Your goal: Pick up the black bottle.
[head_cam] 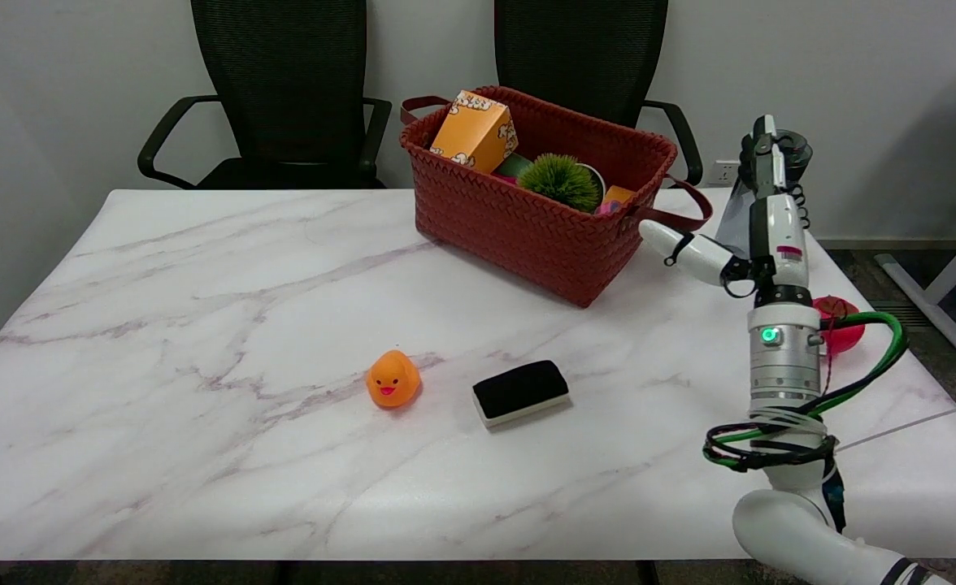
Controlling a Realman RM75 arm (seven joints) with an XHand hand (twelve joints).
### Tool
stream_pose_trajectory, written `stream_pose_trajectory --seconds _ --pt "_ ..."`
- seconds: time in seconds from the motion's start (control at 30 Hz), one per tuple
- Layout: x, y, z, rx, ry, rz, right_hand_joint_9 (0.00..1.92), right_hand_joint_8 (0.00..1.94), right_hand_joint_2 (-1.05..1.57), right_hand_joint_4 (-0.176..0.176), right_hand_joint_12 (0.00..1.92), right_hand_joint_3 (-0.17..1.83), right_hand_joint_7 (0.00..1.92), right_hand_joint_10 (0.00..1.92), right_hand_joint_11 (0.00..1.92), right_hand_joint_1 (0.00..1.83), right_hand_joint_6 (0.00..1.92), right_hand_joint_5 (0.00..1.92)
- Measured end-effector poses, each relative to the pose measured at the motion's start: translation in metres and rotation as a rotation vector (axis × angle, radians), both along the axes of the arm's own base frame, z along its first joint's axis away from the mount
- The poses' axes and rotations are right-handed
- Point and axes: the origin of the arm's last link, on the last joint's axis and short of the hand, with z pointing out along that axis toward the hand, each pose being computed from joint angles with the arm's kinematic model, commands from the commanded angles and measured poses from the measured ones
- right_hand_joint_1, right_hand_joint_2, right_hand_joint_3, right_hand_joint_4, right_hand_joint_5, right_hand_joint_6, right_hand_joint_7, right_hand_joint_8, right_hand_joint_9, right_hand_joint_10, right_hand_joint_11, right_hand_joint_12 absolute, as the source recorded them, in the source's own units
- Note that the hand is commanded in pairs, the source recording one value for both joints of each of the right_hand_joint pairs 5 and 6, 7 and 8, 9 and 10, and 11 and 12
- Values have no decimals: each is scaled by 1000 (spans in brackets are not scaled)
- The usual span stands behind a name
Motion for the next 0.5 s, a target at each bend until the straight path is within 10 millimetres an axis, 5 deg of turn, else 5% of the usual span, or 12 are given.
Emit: stream_pose_trajectory --seconds 0.5 --pt "6 -4 23 -168 101 -85 181 150 659 0 253 15 150 181 253 1073 0 0"
